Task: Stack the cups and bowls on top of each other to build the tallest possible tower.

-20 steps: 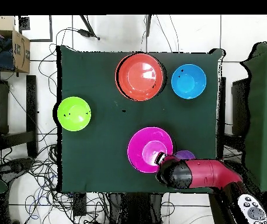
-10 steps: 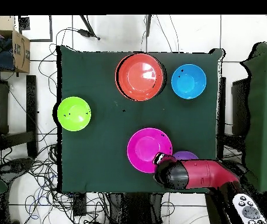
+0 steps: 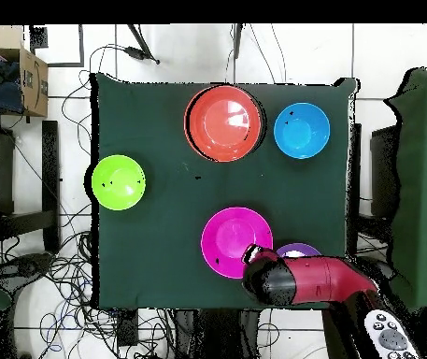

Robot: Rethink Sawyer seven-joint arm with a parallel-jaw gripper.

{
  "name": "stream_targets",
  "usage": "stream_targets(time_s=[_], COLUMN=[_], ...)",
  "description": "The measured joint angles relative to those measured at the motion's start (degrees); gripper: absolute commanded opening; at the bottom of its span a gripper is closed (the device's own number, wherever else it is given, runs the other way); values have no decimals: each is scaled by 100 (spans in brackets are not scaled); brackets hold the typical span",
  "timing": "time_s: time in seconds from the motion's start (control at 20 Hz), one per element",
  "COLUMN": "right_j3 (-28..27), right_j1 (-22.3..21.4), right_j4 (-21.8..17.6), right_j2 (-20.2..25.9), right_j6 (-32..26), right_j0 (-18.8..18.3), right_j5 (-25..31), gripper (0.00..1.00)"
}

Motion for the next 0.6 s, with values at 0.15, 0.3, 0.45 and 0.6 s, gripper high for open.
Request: stream_targets(time_s=[0.15, 0.3, 0.45, 0.6], right_j3=[0, 0, 0, 0], right_j1=[1, 1, 1, 31], right_j4=[-1, -1, 0, 1], right_j2=[-3, -27, -72, -200], right_j6=[0, 0, 0, 0], right_j0=[-8, 3, 41, 148], right_j5=[0, -1, -8, -103], gripper=[100, 100, 100, 100])
